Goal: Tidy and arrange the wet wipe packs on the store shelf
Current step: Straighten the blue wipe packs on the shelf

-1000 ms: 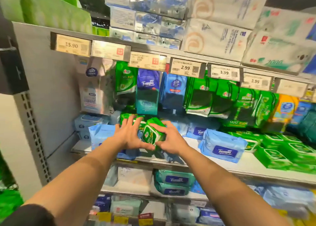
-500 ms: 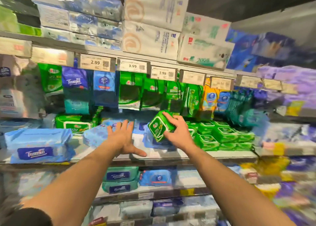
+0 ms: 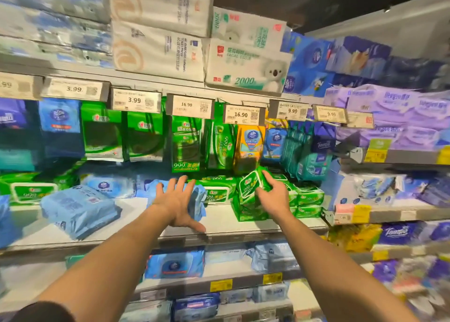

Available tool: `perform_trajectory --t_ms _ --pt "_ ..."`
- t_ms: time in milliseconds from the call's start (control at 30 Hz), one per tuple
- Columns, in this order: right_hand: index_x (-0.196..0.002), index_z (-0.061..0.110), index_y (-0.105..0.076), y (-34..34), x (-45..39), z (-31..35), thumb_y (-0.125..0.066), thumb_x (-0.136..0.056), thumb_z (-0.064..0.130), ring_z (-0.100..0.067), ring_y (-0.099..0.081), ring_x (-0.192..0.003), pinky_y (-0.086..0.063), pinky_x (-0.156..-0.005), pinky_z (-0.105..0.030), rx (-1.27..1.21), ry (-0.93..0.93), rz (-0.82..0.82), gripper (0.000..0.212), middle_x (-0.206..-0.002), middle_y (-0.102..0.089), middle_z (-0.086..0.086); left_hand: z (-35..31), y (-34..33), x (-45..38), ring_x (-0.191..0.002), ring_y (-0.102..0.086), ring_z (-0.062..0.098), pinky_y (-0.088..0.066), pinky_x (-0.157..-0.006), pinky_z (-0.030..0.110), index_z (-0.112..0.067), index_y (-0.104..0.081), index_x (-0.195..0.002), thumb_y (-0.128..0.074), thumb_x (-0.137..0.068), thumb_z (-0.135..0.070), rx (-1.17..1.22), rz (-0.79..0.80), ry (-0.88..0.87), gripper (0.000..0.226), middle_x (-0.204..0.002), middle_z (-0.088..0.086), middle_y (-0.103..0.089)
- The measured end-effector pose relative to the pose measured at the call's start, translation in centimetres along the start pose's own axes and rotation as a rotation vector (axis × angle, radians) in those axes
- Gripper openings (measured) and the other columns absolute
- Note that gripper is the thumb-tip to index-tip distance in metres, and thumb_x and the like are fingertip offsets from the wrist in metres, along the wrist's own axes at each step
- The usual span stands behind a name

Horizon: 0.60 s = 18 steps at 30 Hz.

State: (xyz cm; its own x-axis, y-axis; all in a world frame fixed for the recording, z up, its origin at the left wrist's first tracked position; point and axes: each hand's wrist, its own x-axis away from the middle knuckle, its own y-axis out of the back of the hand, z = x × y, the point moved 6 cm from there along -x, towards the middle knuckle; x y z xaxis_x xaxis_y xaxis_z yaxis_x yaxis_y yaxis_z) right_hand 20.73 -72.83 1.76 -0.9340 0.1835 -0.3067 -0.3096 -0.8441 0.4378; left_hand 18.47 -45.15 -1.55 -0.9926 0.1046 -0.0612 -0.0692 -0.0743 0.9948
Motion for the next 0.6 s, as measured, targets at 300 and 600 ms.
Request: perform_trajectory --t_ms 300,600 --pt "-0.15 0.016 -0.039 -3.7 -3.3 -2.4 -0.057 -0.094 0.019 -0.013 -0.051 -0.079 -0.042 -0.077 -0.021 0.214 -0.002 0.086 0.059 -0.133 -0.047 -0.017 -1.0 -2.0 -5.0 -0.146 -0.005 0.031 -0.013 -0.112 0.062 -0.027 0.006 -0.154 -0.038 -0.027 -0.107 0.049 -0.006 -0.003 0.157 -0.162 0.003 0.002" --pt "-0.148 0.023 -0.034 -5.9 -5.1 -2.0 -0.051 -0.095 0.028 -0.033 -0.03 -0.135 -0.028 -0.111 -0.044 1.064 0.468 0.232 0.056 -0.151 -0.032 -0.014 -1.1 -3.1 -6.0 -0.147 -0.002 0.031 -0.01 -0.113 0.062 -0.027 0.007 -0.154 -0.043 -0.028 -0.106 0.039 0.036 0.072 0.157 -0.162 0.003 0.005"
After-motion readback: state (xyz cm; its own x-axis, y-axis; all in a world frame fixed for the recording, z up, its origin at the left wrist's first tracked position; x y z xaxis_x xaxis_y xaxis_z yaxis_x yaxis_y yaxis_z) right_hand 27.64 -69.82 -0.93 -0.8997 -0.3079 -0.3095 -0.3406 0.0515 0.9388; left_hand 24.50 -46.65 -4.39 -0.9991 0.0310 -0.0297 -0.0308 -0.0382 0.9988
